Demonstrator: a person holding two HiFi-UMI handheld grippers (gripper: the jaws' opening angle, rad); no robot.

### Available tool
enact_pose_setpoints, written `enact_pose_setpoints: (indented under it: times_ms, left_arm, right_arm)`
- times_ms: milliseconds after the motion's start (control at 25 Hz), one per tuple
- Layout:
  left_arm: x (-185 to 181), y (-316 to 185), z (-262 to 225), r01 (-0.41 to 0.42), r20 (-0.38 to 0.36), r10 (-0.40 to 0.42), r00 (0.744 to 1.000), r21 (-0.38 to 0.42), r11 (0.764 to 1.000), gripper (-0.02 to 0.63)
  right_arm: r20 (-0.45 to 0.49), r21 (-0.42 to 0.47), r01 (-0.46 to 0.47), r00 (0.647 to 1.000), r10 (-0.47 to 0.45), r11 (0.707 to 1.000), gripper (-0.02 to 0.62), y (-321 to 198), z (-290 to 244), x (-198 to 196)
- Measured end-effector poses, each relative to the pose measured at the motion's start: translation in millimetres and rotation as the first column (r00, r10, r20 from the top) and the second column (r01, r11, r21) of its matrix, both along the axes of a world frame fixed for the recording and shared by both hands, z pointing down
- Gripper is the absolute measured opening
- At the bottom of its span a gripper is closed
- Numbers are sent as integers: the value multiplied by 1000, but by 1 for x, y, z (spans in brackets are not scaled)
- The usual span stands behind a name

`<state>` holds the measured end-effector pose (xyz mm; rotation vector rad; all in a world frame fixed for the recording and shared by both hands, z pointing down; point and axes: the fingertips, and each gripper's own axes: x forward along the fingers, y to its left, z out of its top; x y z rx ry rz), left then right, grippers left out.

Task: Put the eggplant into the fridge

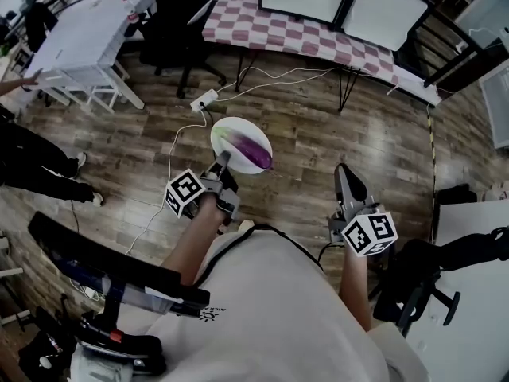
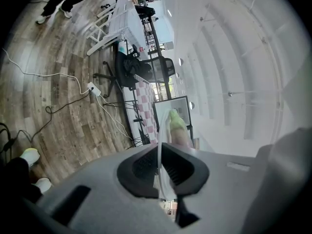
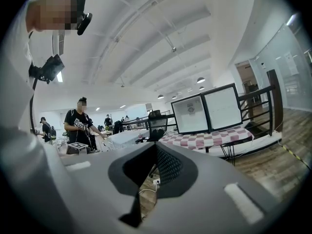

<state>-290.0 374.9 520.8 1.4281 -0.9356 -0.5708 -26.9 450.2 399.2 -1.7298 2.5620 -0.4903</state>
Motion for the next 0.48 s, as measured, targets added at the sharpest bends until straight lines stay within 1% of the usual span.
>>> enact_pose_setpoints:
  times_ms: [200, 360, 480]
  left_arm:
    - [-13, -2, 3, -19, 0, 19, 1000, 2, 1000, 17]
    - [-24, -6, 6, -26, -1, 26, 1000, 6, 1000, 17]
    - [-34, -3, 11, -27, 10, 27, 1000, -6, 1000, 17]
  right_arm:
    - [-25, 1, -7, 1000, 7, 1000, 6, 5, 0, -16]
    - [-20, -6, -27, 999, 27, 1000, 6, 9, 5, -27]
    - [-21, -14, -33, 999, 33, 999, 6, 13, 8, -36]
